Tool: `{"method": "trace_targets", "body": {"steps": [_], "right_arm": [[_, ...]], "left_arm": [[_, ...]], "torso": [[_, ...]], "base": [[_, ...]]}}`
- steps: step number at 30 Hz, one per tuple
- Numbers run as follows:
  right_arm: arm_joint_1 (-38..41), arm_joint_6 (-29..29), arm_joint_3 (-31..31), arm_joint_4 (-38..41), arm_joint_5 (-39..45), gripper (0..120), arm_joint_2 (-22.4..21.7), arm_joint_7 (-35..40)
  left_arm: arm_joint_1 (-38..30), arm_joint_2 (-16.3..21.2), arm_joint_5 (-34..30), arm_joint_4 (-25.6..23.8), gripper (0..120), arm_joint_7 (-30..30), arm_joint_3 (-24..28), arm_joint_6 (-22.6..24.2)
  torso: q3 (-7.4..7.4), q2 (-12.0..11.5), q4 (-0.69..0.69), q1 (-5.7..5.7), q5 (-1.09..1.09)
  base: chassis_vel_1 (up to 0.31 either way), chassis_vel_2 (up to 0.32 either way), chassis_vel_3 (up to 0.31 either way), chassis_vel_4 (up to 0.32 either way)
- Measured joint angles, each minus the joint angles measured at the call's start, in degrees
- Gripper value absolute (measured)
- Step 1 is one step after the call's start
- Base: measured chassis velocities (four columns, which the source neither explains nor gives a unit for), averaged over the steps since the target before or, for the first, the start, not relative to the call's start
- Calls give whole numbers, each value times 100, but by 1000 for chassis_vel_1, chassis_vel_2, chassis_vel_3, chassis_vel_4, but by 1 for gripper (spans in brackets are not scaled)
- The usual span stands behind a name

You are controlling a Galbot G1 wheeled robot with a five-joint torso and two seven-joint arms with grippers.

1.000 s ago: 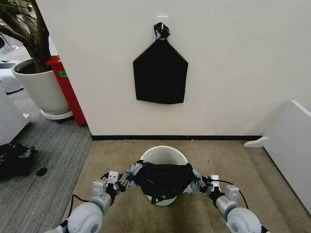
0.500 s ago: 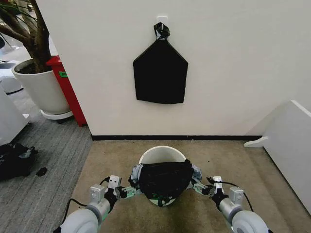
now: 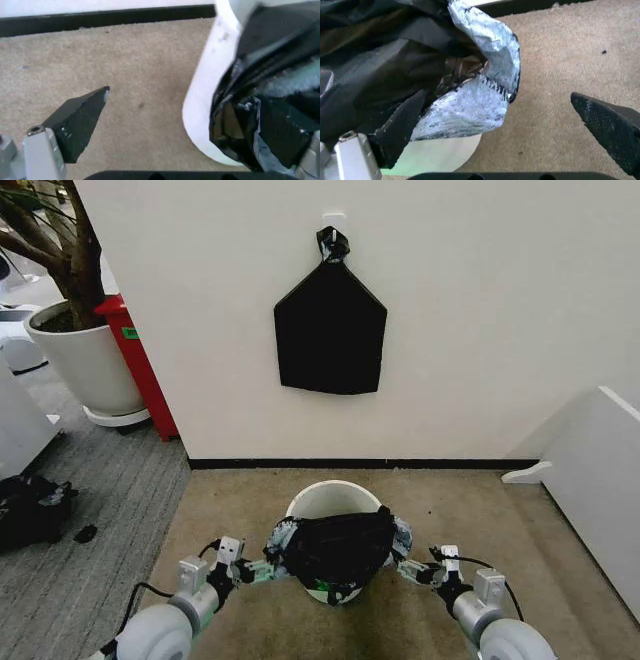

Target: Place the garbage bag over the trash bin.

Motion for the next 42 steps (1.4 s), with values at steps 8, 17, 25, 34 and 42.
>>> {"method": "trace_targets", "body": {"steps": [8, 17, 25, 34, 42], "right_arm": [[-73, 5, 4, 29, -42, 100, 103, 84], [-69, 4, 4, 31, -37, 100, 166, 135], [-86, 1, 37, 31, -29, 100, 208, 173], [-139, 4, 112, 230, -7, 100, 225, 314], [-297, -231, 505, 933, 353, 100, 170, 873]], "left_arm": [[-138, 135, -11, 197, 100, 401, 31, -81], [159, 402, 175, -6, 100, 978, 8, -325], [185, 617, 360, -87, 100, 1207, -3, -512], [303, 874, 633, 94, 100, 1687, -82, -1012], [200, 801, 532, 216, 100, 1739, -48, -1079]], "torso": [[0, 0, -1, 0, 0], [0, 0, 1, 0, 1], [0, 0, 0, 0, 0], [0, 0, 1, 0, 0], [0, 0, 0, 0, -1]], "base": [[0, 0, 0, 0], [0, 0, 0, 0], [0, 0, 0, 0], [0, 0, 0, 0], [0, 0, 0, 0]]}}
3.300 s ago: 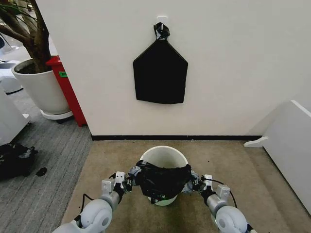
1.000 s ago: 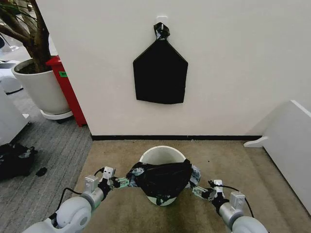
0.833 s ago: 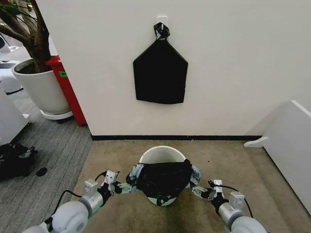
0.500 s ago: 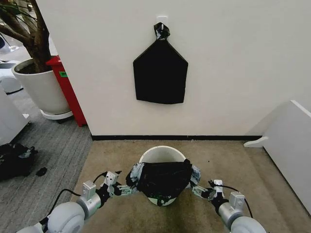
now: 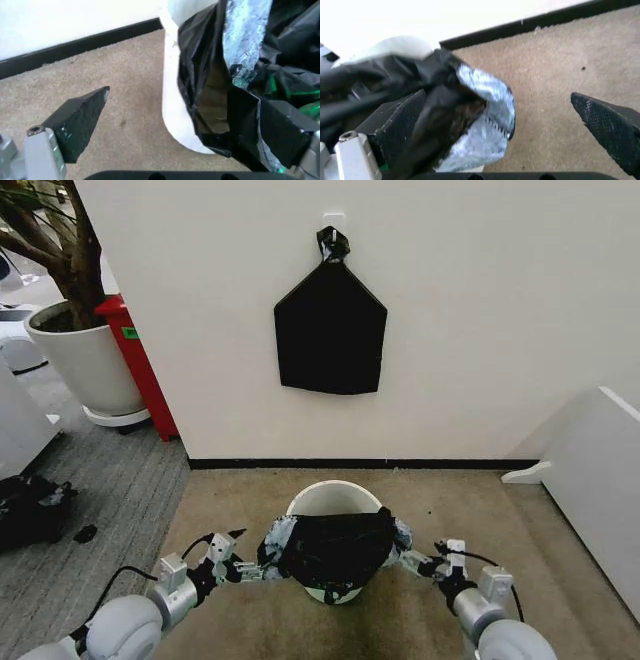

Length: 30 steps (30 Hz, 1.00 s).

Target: Place the garbage bag over the trash bin.

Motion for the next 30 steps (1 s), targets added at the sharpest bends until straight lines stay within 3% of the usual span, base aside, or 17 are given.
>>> {"method": "trace_targets", "body": {"steps": [3, 9, 15, 19, 25, 30], "right_arm": [[3, -37, 19, 58, 39, 100, -13, 78], [117, -106, -53, 10, 48, 100, 72, 164], [95, -129, -80, -25, 12, 100, 128, 169], [48, -134, -73, 37, 10, 100, 144, 171], [20, -135, -76, 52, -7, 100, 204, 178], [26, -135, -76, 34, -8, 100, 237, 171]], "left_arm": [[30, 47, 4, -4, 100, 146, -2, -92], [11, 205, 249, 182, 100, 1083, -40, -786], [-76, 211, 175, 406, 100, 1653, -66, -1084], [-52, 182, 116, 443, 100, 1556, -70, -1067], [45, 48, -54, 515, 100, 578, -211, -970], [117, -21, -249, 458, 100, 302, -478, -956]], "torso": [[0, 0, 0, 0, 0], [0, 0, 1, 0, 1], [0, 0, 0, 0, 1], [0, 0, 0, 0, 1], [0, 0, 1, 0, 1], [0, 0, 0, 0, 1]], "base": [[0, 0, 0, 0], [0, 0, 0, 0], [0, 0, 0, 0], [0, 0, 0, 0], [0, 0, 0, 0], [0, 0, 0, 0]]}}
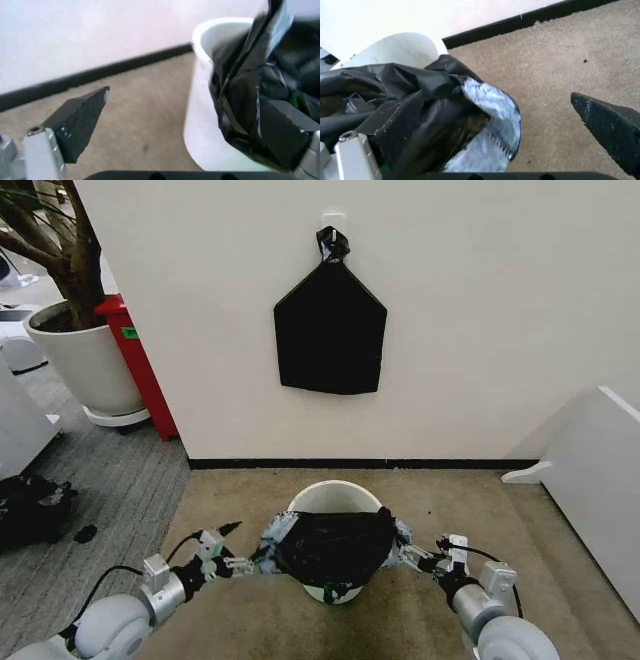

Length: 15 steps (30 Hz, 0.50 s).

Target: Place the garbage bag over the trash bin.

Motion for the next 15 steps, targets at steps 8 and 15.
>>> {"method": "trace_targets", "body": {"steps": [8, 15], "right_arm": [[-26, 11, 12, -36, -16, 100, 43, -22], [28, 15, -1, -53, -13, 100, 48, -28]], "left_arm": [[83, -46, -56, -105, 100, 62, -140, 10], [162, -51, 871, 339, 100, 884, 114, -243]], "torso": [[0, 0, 0, 0, 0], [0, 0, 1, 0, 0]], "base": [[0, 0, 0, 0], [0, 0, 0, 0]]}}
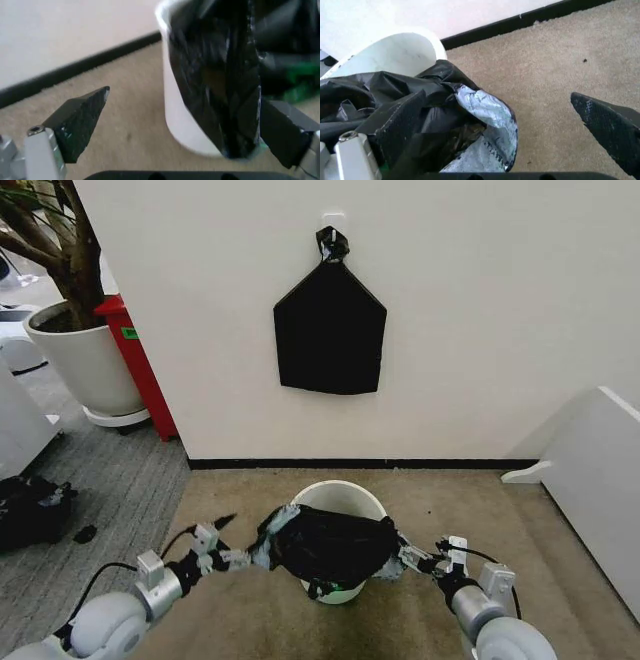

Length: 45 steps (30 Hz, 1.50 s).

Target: Place the garbage bag over the trash bin.

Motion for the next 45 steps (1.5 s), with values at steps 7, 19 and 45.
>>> {"method": "trace_targets", "body": {"steps": [7, 19, 45], "right_arm": [[-9, 1, -2, 76, -30, 100, -16, 4], [233, -216, -59, 1091, -724, 100, -386, 113], [3589, -1443, -3533, 98, -2476, 100, -779, -1192]], "left_arm": [[2, -57, 199, 233, 100, 188, 21, -167], [-73, -53, -41, -178, 100, -28, 8, -74], [-132, -264, 107, -279, 100, -187, 23, 114]], "torso": [[0, 0, -1, 0, 0], [0, 0, -2, 0, 1], [0, -1, -1, 0, 0]], "base": [[0, 0, 0, 0], [0, 0, 0, 0], [0, 0, 0, 0]]}}
